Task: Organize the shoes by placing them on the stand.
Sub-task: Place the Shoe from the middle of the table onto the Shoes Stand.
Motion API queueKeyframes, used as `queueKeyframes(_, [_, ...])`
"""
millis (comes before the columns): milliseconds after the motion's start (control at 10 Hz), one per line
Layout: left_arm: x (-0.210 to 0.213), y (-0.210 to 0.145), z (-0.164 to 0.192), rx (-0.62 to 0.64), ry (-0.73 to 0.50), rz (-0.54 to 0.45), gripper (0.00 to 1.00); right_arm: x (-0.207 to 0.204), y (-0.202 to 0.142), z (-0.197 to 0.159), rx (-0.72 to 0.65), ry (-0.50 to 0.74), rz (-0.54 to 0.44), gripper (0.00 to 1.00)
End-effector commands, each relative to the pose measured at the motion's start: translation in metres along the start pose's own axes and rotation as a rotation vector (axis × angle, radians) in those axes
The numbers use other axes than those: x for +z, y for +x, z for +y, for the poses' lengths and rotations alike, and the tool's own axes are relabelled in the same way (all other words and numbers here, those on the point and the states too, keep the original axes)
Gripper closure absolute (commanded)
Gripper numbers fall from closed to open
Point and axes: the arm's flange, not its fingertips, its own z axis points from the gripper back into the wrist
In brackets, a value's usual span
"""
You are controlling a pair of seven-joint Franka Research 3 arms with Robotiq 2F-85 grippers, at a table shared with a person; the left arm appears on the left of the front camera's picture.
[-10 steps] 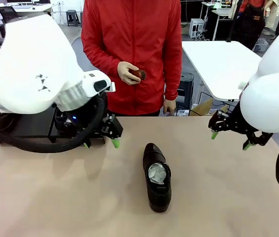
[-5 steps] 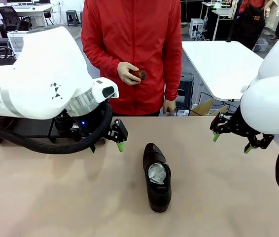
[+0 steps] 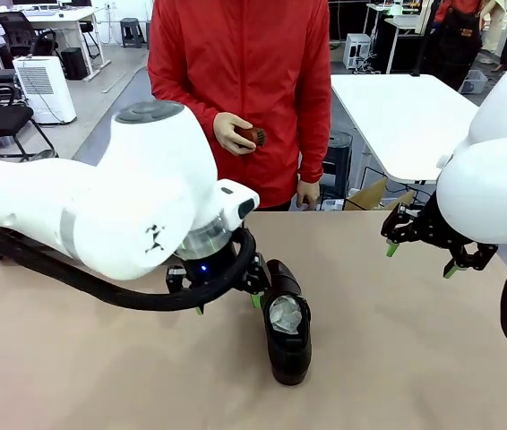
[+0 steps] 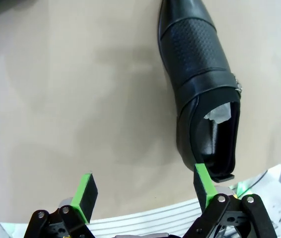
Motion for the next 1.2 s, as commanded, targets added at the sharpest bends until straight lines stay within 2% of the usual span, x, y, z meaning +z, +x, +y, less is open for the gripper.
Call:
queueKeyframes(0, [-0.011,0.008,-0.007,0.025,0.026,0.005,0.0,0.003,0.001,0.001,0.014,0.003,-0.004,0.0])
queueKeyframes(500, [-0.03,0.019,-0.026,0.015,-0.007,-0.01,0.0,0.003,0.001,0.001,0.014,0.003,-0.004,0.0])
queueKeyframes(900, [-0.043,0.017,-0.032,0.016,0.012,0.039,0.0,0.003,0.001,0.001,0.014,0.003,-0.004,0.0])
queueKeyframes(1100, [-0.053,0.02,-0.039,-0.012,0.025,0.022,0.0,0.003,0.001,0.001,0.014,0.003,-0.004,0.0])
